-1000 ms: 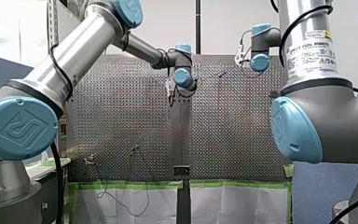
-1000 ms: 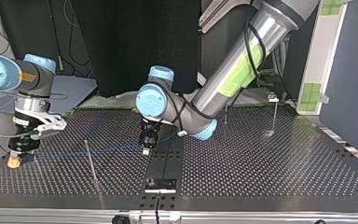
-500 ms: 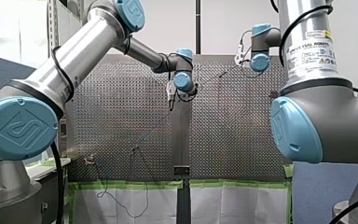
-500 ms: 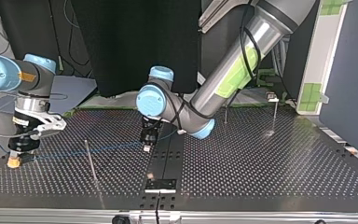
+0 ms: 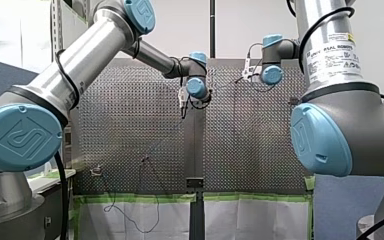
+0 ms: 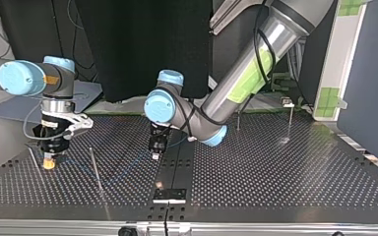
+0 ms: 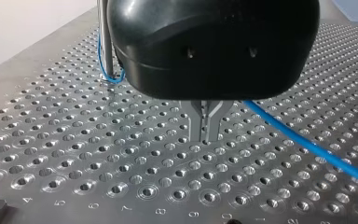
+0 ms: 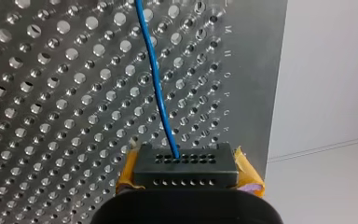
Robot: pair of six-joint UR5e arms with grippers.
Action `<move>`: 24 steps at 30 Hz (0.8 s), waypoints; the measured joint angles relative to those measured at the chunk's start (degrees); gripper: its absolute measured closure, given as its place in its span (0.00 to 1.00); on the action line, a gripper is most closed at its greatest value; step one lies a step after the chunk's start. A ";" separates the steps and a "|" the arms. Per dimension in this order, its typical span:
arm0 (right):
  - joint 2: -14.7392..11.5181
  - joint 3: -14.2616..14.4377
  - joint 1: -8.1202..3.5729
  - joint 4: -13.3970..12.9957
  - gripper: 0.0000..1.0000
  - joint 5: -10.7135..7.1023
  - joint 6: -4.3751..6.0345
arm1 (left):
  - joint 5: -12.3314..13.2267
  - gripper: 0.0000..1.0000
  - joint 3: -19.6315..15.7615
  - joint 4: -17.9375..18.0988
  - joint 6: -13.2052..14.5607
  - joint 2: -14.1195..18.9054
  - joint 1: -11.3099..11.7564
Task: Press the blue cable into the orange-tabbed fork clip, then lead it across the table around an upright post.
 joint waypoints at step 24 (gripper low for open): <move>-5.32 -1.19 -0.68 2.38 1.00 -0.08 1.19 | 1.03 1.00 -2.64 3.05 1.20 5.41 -0.10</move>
